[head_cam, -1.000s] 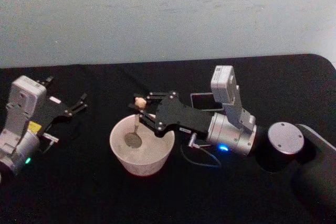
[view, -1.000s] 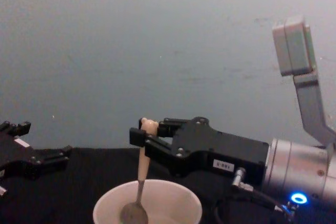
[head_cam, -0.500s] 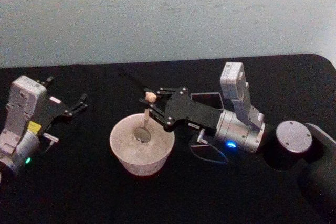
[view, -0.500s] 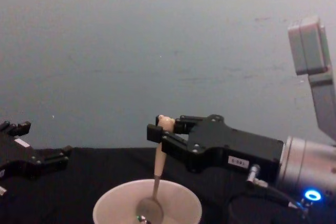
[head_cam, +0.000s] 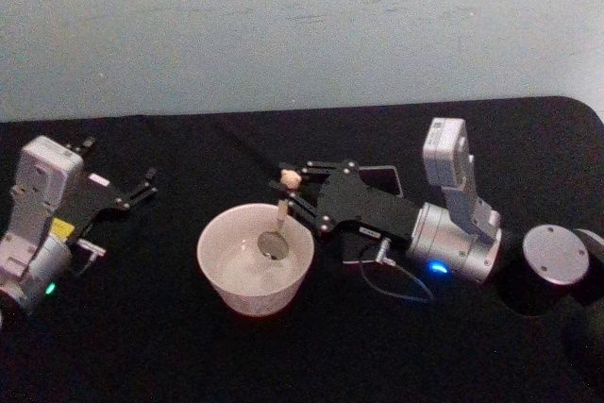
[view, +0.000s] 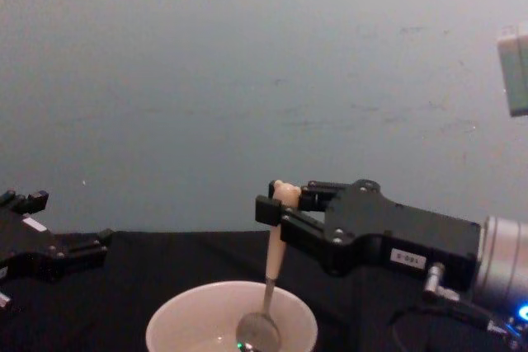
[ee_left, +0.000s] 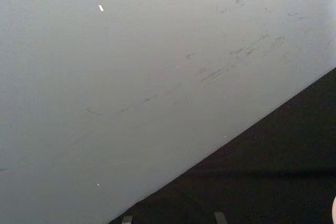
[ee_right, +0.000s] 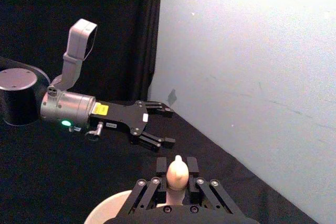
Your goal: Pick up the stirring spoon with one hand, stir inside the cup, then place it back in its original position.
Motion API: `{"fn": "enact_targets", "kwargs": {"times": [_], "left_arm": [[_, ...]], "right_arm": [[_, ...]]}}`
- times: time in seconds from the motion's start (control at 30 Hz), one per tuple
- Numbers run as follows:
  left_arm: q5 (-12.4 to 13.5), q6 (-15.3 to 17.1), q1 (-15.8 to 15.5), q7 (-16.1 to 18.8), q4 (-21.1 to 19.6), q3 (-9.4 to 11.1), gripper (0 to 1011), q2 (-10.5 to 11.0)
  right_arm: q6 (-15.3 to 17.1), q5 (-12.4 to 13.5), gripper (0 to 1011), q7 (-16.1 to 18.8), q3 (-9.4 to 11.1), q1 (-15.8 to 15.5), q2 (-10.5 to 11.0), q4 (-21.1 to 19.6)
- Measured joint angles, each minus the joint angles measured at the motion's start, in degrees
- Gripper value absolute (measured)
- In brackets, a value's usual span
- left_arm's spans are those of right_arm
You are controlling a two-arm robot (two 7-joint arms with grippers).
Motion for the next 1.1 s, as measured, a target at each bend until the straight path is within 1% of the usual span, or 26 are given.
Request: {"fn": "enact_targets", "kwargs": {"times": [0.13,0.27,0.37,0.6,0.73,0.87,1.1], "left_arm": [[0.0,0.0,0.0,0.0,0.0,0.0,1001,0.0],[0.0,0.0,0.0,0.0,0.0,0.0,1001,0.0],[0.0,0.0,0.0,0.0,0.0,0.0,1001,0.0],[0.0,0.0,0.0,0.0,0.0,0.0,1001,0.0],[0.0,0.0,0.0,0.0,0.0,0.0,1002,0.0],[0.0,0.0,0.0,0.0,0.0,0.0,1001,0.0],[0.0,0.0,0.0,0.0,0.0,0.0,1001,0.0]], "right_arm": [[0.3,0.5,214,0.2,0.3,-1.3,1.2,-2.1],[0.5,0.8,214,0.6,0.3,-2.0,1.9,-3.4],[0.9,1.3,214,1.3,-0.1,-2.9,2.6,-5.0],[1.4,1.8,214,2.3,-1.4,-3.5,2.9,-6.6],[1.5,1.8,214,2.6,-2.2,-3.3,2.5,-6.5],[1.4,1.5,214,2.5,-2.8,-2.5,1.6,-5.4],[0.8,0.7,214,1.5,-3.2,0.1,-0.8,-1.6]]}}
